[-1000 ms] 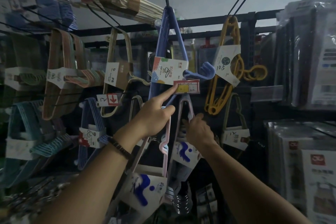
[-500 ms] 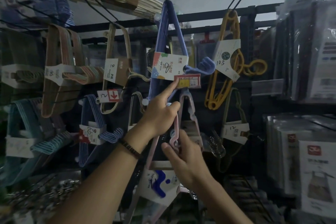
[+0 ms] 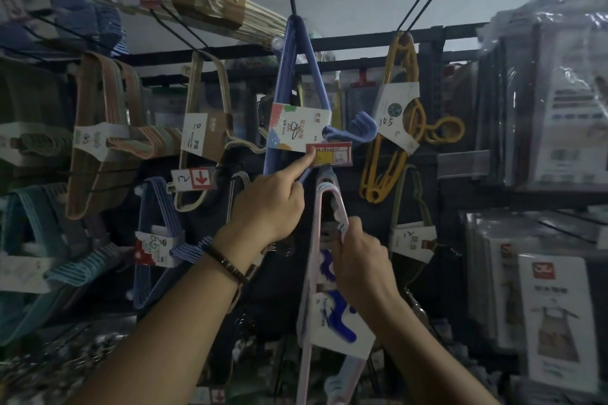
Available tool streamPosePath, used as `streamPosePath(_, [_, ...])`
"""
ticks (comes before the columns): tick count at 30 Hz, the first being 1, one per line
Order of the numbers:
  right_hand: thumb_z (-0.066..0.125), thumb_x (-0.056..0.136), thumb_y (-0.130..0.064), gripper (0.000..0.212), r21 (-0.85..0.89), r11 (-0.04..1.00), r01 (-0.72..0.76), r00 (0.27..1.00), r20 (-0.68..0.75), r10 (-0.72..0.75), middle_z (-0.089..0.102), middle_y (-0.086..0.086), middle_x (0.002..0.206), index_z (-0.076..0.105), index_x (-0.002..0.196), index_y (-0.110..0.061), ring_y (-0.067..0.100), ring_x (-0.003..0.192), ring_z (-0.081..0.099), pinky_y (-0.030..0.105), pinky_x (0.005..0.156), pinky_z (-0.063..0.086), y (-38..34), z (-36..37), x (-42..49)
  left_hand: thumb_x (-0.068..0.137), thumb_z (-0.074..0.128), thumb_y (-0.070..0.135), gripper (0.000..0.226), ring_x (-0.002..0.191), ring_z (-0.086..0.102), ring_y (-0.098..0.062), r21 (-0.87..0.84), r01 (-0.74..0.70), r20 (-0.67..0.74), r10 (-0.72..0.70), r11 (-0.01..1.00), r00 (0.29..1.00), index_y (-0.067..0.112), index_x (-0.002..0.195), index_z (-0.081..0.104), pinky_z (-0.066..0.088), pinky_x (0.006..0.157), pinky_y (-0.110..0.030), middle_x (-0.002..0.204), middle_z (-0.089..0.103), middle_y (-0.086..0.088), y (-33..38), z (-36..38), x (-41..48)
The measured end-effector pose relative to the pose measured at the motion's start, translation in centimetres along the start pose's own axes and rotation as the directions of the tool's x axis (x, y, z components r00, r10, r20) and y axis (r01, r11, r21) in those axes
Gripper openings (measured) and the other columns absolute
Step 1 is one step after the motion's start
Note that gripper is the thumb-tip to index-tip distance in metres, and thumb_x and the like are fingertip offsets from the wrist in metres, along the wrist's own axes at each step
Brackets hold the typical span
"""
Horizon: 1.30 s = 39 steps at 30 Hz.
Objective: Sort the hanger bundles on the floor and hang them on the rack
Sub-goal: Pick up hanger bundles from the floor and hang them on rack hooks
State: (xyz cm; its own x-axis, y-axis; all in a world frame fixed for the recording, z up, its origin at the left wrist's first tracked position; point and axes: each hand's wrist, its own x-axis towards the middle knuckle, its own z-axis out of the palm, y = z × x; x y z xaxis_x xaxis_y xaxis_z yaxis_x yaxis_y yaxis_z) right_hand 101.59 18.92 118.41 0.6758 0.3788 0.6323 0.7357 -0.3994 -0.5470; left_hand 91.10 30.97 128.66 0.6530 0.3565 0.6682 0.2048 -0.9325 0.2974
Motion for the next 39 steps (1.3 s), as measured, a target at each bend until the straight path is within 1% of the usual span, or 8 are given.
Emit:
streamPosePath(8, [0.045, 0.107, -0.033, 0.009, -0.089, 0.995, 0.048, 0.998, -0.036, -0.051, 0.067, 0.000, 0.081, 0.039, 0.104, -0.027, 0.021, 0.066, 0.069, 0.044, 0.059, 0.061, 0.3, 0.2, 3.0, 0.102, 0.048, 0.025, 0.088, 0.062, 0.057, -0.021, 0.159, -0.023, 0.058, 0.013, 0.987, 0.998, 0.061, 0.158, -0.010, 0.034, 0.048, -0.031, 0.073, 0.060, -0.003, 1.1, -0.2, -0.7])
streamPosePath(14, [0.053, 0.105, -0.034, 0.019, -0.105, 0.994, -0.008, 1.000, -0.029, 0.005, 0.056, 0.005, 0.105, 0.048, 0.115, -0.019, 0.021, 0.081, 0.067, 0.041, 0.069, 0.062, 0.5, 1.2, 4.7, 0.099, 0.054, 0.031, 0.095, 0.065, 0.064, -0.020, 0.137, -0.022, 0.077, 0.011, 0.990, 0.997, 0.067, 0.153, -0.016, 0.050, 0.054, -0.034, 0.074, 0.068, 0.001, 0.7, 0.1, -0.6])
streamPosePath(20, [0.056, 0.102, -0.042, 0.033, -0.301, 0.954, -0.015, 0.999, -0.045, 0.001, 0.056, 0.009, 0.111, 0.048, 0.120, -0.016, 0.021, 0.097, 0.061, 0.035, 0.076, 0.061, 1.6, 2.6, 7.1, 0.099, 0.056, 0.034, 0.098, 0.060, 0.065, -0.019, 0.161, -0.032, 0.085, 0.018, 0.987, 0.996, 0.067, 0.151, -0.021, 0.056, 0.055, -0.038, 0.072, 0.068, 0.001, 0.8, 0.3, -0.7])
streamPosePath(23, [0.056, 0.102, -0.044, 0.032, -0.271, 0.961, -0.056, 0.997, -0.068, 0.039, 0.058, 0.009, 0.112, 0.045, 0.117, -0.017, 0.022, 0.098, 0.062, 0.037, 0.075, 0.061, 2.7, 3.3, 7.3, 0.100, 0.057, 0.034, 0.101, 0.062, 0.067, -0.020, 0.168, -0.018, 0.097, 0.001, 0.986, 0.995, 0.069, 0.149, -0.024, 0.061, 0.059, -0.042, 0.075, 0.069, -0.001, 0.7, 0.7, -0.9])
streamPosePath(28, [0.067, 0.093, -0.046, 0.056, -0.308, 0.951, 0.024, 0.992, -0.111, -0.061, 0.049, 0.011, 0.126, 0.039, 0.132, -0.017, 0.027, 0.111, 0.056, 0.044, 0.088, 0.056, 4.3, 3.9, 4.3, 0.099, 0.061, 0.032, 0.106, 0.060, 0.068, -0.020, 0.128, -0.026, 0.080, 0.016, 0.991, 0.997, 0.070, 0.148, -0.025, 0.061, 0.057, -0.047, 0.073, 0.069, 0.000, 0.5, 1.3, -1.5])
streamPosePath(32, [0.070, 0.087, -0.032, 0.053, -0.082, 0.980, 0.180, 0.965, -0.179, -0.192, 0.046, 0.010, 0.128, 0.047, 0.130, -0.013, 0.031, 0.114, 0.052, 0.049, 0.092, 0.052, 4.3, 3.7, 0.1, 0.099, 0.065, 0.034, 0.102, 0.067, 0.066, -0.010, 0.137, -0.027, 0.050, 0.021, 0.990, 0.999, 0.070, 0.152, -0.014, 0.062, 0.063, -0.043, 0.084, 0.070, 0.012, -0.5, 1.9, -3.0])
streamPosePath(36, [0.064, 0.085, -0.022, 0.034, 0.154, 0.894, 0.421, 0.902, -0.169, -0.396, 0.051, 0.007, 0.119, 0.057, 0.117, -0.010, 0.028, 0.106, 0.054, 0.037, 0.088, 0.049, 3.6, 4.8, -4.5, 0.099, 0.065, 0.041, 0.088, 0.089, 0.062, -0.008, 0.154, 0.051, -0.014, -0.049, 0.987, 0.999, 0.063, 0.158, 0.003, 0.059, 0.072, -0.037, 0.110, 0.061, 0.019, -2.0, 3.0, -6.5])
streamPosePath(39, [0.060, 0.084, -0.026, 0.021, 0.252, 0.857, 0.450, 0.883, 0.018, -0.469, 0.055, 0.000, 0.104, 0.058, 0.103, -0.018, 0.024, 0.096, 0.054, 0.037, 0.081, 0.048, 2.9, 7.4, -8.0, 0.098, 0.061, 0.047, 0.054, 0.090, 0.065, -0.011, 0.268, 0.156, 0.006, -0.163, 0.951, 0.987, 0.054, 0.146, 0.040, 0.058, 0.071, -0.036, 0.104, 0.064, 0.021, -4.4, 3.8, -11.3])
